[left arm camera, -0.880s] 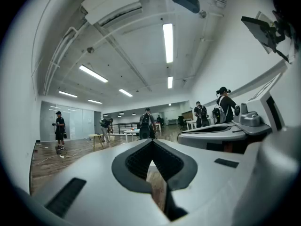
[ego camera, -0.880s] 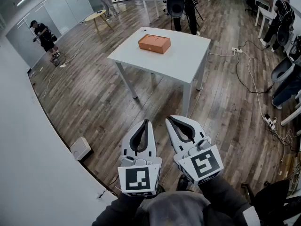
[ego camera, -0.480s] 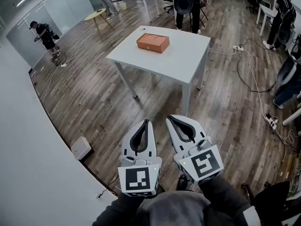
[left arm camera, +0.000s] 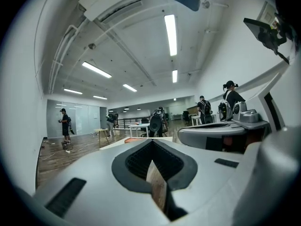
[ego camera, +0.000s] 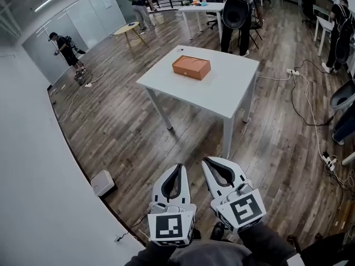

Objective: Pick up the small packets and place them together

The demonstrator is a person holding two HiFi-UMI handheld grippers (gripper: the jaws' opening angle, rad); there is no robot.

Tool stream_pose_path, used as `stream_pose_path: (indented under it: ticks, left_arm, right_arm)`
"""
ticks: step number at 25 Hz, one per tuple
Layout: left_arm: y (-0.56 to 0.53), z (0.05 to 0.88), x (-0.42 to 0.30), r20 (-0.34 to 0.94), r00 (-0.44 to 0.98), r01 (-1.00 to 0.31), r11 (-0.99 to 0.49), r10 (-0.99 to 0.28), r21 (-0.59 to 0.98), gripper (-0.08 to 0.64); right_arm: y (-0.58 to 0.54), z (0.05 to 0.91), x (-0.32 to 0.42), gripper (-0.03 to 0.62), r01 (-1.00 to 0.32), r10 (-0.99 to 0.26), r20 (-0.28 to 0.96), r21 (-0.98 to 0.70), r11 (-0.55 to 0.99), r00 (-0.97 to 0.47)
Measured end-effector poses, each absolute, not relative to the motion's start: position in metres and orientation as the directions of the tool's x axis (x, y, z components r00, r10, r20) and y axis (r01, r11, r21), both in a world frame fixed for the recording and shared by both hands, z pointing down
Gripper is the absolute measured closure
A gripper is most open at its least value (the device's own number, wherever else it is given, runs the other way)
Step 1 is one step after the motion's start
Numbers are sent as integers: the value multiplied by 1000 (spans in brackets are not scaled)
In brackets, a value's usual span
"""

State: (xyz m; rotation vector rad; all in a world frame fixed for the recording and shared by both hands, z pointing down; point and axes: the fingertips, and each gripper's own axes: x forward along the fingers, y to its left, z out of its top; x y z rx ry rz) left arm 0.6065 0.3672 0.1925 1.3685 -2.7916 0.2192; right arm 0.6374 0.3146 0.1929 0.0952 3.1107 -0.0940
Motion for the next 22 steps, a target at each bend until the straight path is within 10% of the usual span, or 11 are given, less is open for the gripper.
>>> stream_pose_path:
  ticks: [22]
  left_arm:
    - [368, 226, 468, 125, -600, -798, 602, -790, -27, 563]
  right_arm:
    - [320, 227, 496, 587, 53, 55, 58, -43, 998, -997]
